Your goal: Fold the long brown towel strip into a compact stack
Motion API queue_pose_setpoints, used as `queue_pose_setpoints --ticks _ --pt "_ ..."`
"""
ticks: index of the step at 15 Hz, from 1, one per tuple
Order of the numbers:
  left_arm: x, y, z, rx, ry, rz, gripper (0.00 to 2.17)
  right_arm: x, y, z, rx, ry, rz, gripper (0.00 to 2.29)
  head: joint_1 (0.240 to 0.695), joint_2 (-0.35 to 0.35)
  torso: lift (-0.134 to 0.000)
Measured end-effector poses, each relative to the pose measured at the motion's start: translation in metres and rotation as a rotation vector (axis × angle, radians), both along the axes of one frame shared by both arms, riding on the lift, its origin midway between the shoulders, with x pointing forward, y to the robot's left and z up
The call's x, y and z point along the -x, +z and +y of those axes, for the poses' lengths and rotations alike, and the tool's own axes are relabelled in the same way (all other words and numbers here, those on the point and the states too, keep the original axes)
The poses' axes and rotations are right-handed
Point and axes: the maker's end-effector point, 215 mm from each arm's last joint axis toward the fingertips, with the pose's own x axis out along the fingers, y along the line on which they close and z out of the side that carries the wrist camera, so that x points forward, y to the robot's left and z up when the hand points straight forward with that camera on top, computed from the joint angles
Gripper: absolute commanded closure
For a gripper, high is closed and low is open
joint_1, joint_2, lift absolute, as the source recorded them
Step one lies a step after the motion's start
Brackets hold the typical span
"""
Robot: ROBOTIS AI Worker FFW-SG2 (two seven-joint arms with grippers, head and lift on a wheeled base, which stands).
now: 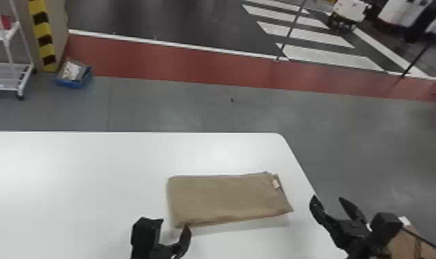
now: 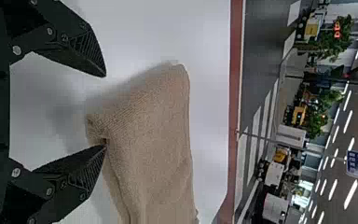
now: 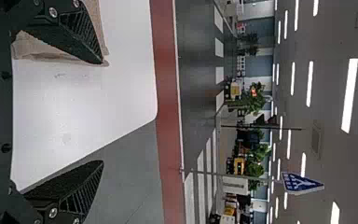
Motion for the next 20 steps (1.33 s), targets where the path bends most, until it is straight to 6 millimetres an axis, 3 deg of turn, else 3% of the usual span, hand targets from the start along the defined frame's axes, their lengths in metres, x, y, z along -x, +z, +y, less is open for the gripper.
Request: queue_pose_setpoints --ticks 5,8,12,15,16,20 --pt "0.004 0.007 -0.013 0.015 -0.019 -0.016 0.42 -0.004 -0.003 0.001 -0.008 -0.001 0.002 0.13 0.695 -0.35 0.0" --pt "-0.003 0.004 -0.009 -0.002 -0.018 -0.034 0.43 -0.005 -0.005 0.001 -0.014 -0.004 0.003 0.13 0.695 -0.35 0.0" --pt "-0.005 -0.009 -0.002 -0.036 -0.02 -0.039 0.73 -0.007 -0.005 -0.001 -0.015 -0.005 0.001 0.13 0.695 -0.35 0.0" --pt "-0.007 -0.01 -0.001 -0.042 -0.022 -0.043 0.79 -0.009 -0.004 -0.002 -0.019 -0.007 0.0 0.13 0.695 -0.35 0.0" --pt "-0.007 -0.009 -0.002 -0.04 -0.022 -0.045 1.06 -0.009 -0.004 -0.002 -0.02 -0.008 0.001 0.13 0.695 -0.35 0.0" --pt "-0.016 0.005 -0.001 -0.023 0.004 -0.065 1.06 -0.013 -0.004 -0.003 -0.025 -0.009 0.001 0.13 0.695 -0.35 0.0"
